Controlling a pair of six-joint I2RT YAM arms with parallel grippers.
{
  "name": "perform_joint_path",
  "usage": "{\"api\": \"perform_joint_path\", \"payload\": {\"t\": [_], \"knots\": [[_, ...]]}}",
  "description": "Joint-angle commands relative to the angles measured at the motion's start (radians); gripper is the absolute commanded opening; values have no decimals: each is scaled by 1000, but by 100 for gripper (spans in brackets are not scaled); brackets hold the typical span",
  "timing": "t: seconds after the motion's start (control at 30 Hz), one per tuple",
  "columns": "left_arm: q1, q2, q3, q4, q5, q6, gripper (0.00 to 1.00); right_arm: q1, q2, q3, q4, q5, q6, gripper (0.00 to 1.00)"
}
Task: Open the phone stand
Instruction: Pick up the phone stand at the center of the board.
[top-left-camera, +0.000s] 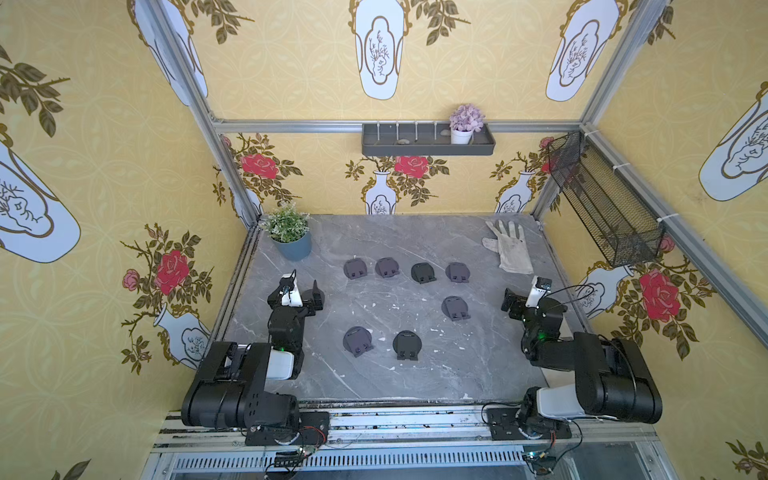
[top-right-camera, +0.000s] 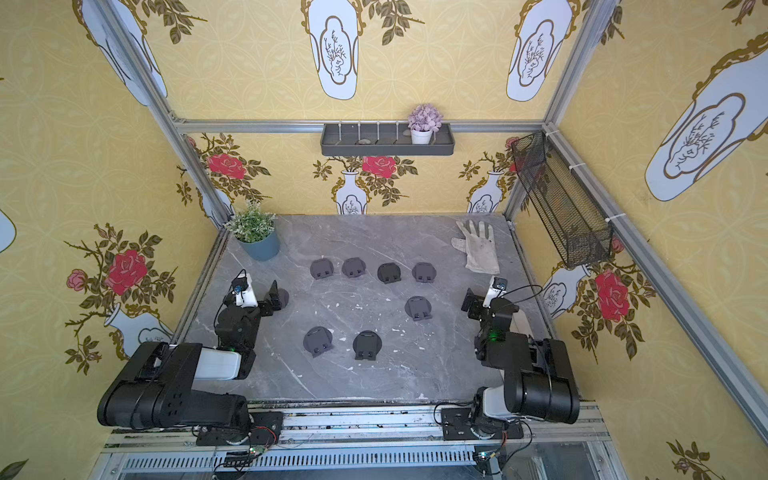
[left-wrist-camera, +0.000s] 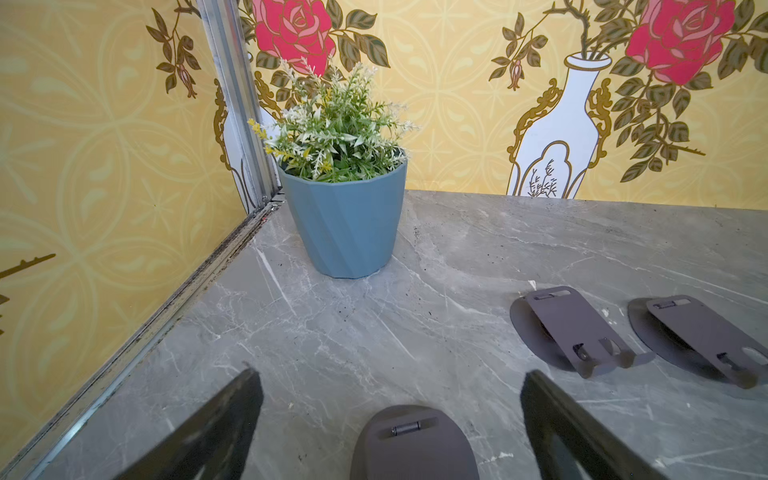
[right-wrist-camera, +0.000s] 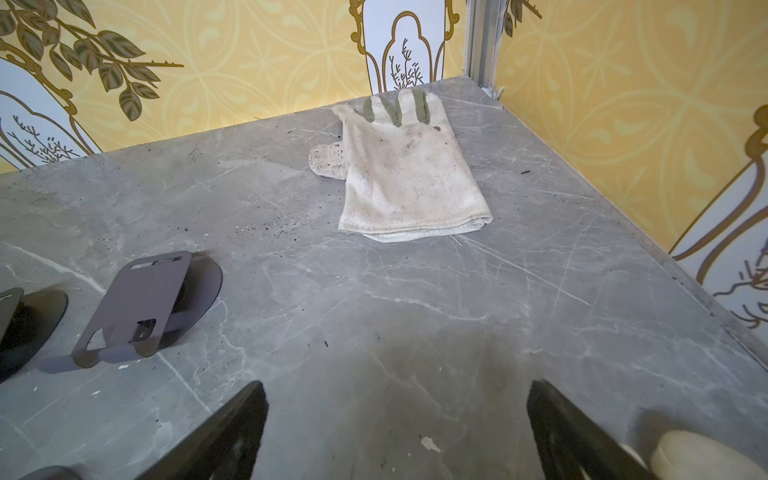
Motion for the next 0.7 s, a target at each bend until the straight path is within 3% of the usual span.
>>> {"api": "perform_joint_path", "payload": {"t": [0.0, 0.6, 0.67], "knots": [[0, 2, -2, 20, 2, -1, 99, 0, -1, 8, 29, 8, 10, 98], [0, -2, 3, 12, 6, 2, 99, -5, -5, 4, 32, 5, 12, 98], [-1, -31, 24, -49, 19, 6, 99, 2, -39, 34, -44, 44, 23, 98]]}}
